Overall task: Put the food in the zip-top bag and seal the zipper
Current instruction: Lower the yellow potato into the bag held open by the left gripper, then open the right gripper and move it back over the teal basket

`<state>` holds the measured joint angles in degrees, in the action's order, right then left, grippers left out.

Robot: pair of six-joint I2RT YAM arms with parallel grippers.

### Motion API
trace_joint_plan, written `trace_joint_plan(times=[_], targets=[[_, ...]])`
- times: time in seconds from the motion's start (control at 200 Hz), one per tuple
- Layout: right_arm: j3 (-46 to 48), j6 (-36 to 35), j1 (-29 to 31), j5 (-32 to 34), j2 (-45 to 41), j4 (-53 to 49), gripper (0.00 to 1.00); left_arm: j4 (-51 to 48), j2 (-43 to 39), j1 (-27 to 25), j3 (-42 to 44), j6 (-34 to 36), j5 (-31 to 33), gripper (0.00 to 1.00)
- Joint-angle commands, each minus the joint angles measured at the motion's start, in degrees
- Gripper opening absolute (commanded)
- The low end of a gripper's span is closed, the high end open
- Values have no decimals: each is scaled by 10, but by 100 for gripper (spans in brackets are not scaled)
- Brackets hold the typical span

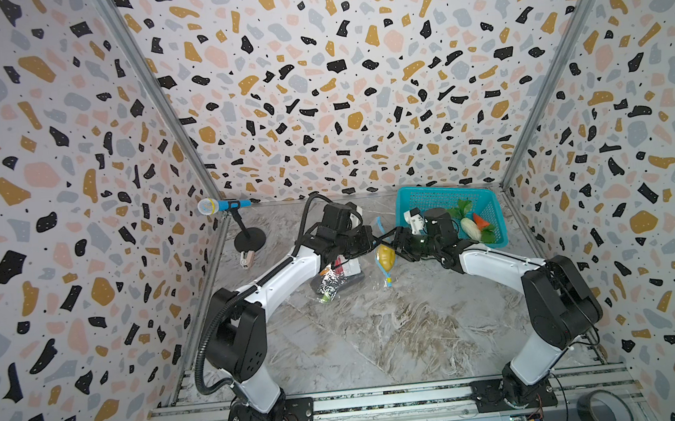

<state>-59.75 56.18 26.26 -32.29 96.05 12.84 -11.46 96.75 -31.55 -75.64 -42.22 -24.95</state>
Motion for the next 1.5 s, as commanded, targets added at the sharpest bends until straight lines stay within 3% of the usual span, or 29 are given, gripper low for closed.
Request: trace_joint_plan(times=[0.0, 0.721, 0.856, 1.221, 1.497], targets=[[-27, -12, 4, 3, -8, -12, 72, 16, -15, 3, 7, 0, -1, 0], [-57, -62, 1, 34, -30, -87, 72, 16, -32, 18, 22, 2, 6, 0], [-58, -86, 0, 40, -46, -115, 69, 16, -37, 20, 20, 2, 6, 0], [-47, -140, -1, 98, -72, -198, 67, 10, -48, 20, 15, 0, 11, 0], [-153, -239, -50, 201, -51, -335, 67, 12, -38, 20, 3, 3, -4, 0]])
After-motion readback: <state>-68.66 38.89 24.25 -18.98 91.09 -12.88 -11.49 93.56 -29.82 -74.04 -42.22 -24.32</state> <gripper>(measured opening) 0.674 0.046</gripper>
